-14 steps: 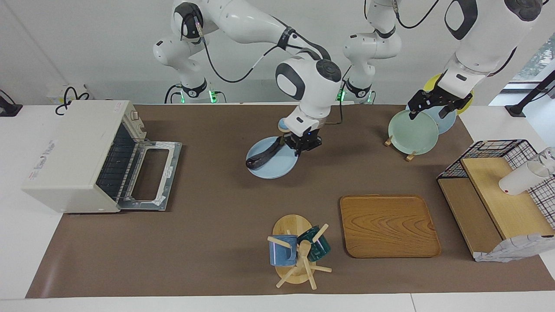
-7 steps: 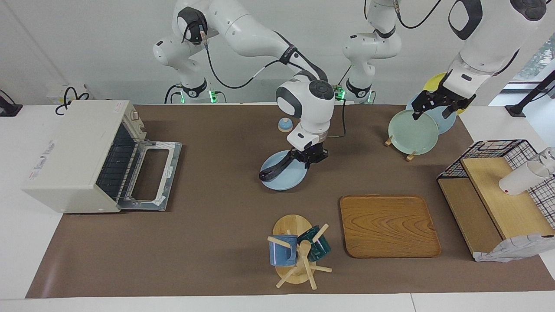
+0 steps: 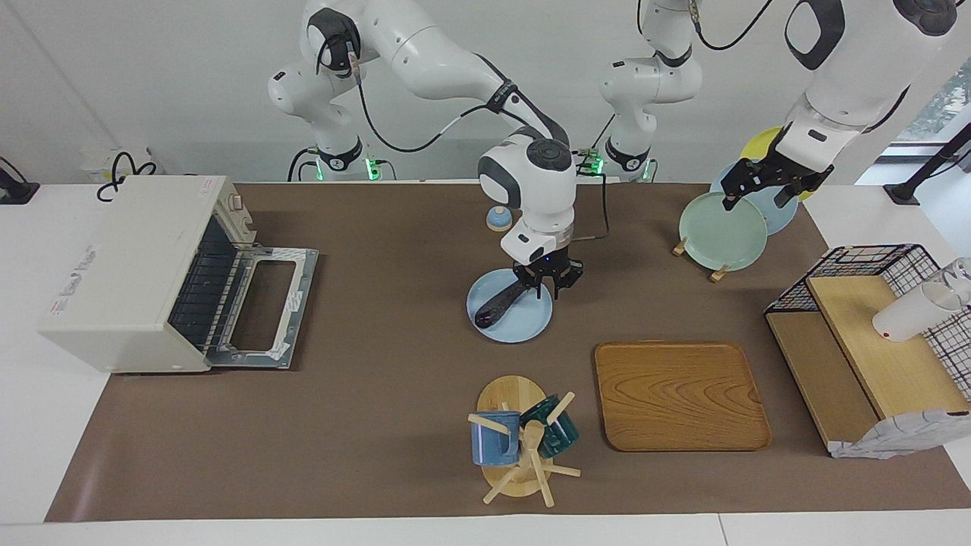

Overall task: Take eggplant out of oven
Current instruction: 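Lower the blue plate onto the table center and open the right gripper, then grasp the eggplant with the left gripper while the right gripper withdraws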

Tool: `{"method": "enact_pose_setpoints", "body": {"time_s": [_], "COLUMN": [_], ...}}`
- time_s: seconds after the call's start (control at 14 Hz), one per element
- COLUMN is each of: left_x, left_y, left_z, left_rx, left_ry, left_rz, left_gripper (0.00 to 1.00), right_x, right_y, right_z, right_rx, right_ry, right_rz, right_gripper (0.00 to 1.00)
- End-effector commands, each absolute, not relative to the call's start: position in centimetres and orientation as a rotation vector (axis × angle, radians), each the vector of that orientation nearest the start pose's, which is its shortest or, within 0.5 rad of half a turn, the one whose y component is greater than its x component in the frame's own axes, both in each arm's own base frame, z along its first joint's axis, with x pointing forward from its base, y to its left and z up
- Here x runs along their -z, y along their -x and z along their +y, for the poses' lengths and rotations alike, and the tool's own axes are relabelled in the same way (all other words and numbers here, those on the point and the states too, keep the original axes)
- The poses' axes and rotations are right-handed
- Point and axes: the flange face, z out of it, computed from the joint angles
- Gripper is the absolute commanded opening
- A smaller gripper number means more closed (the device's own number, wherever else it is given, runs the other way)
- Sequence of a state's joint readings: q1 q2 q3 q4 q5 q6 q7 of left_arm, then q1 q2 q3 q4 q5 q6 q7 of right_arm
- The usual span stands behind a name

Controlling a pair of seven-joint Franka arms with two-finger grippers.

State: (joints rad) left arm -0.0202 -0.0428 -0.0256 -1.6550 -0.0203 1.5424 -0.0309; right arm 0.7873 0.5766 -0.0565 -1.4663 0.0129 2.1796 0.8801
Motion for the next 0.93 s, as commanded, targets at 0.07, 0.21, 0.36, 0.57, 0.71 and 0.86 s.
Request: {"method": "enact_pose_setpoints", "body": {"time_s": [0.07,0.21,0.36,0.57,0.71,0.86], "left_x": [-60.6,-59.5,-58.1,-53.6,-49.2,-45.0], "left_y": [-53.5,-53.6,-53.3,-52.5,-51.9,-51.6], "left_z": [-3.2,-4.7,-8.3,-15.0,-20.6,-26.4], "left_rx": [-0.05,-0.022,-0.017,-0.016,-0.018,-0.042], "left_ry": [3.134,3.134,3.131,3.15,3.201,3.206], "left_rz": [0.079,0.125,0.263,0.454,0.554,0.665], "left_gripper": [1.0,1.0,1.0,1.0,1.0,1.0], "right_x": [-42.7,-42.6,-39.3,-34.2,-33.0,-32.2], "right_y": [-56.0,-57.2,-56.9,-55.5,-55.5,-55.0], "right_z": [40.0,31.1,23.6,15.2,11.4,9.6], "right_rx": [0.123,-0.056,-0.133,-0.099,-0.113,-0.159], "right_ry": [3.153,3.243,3.316,3.359,3.363,3.366], "right_rz": [0.221,0.237,0.317,0.302,0.282,0.241], "right_gripper": [0.29,0.14,0.14,0.0,0.0,0.0]}}
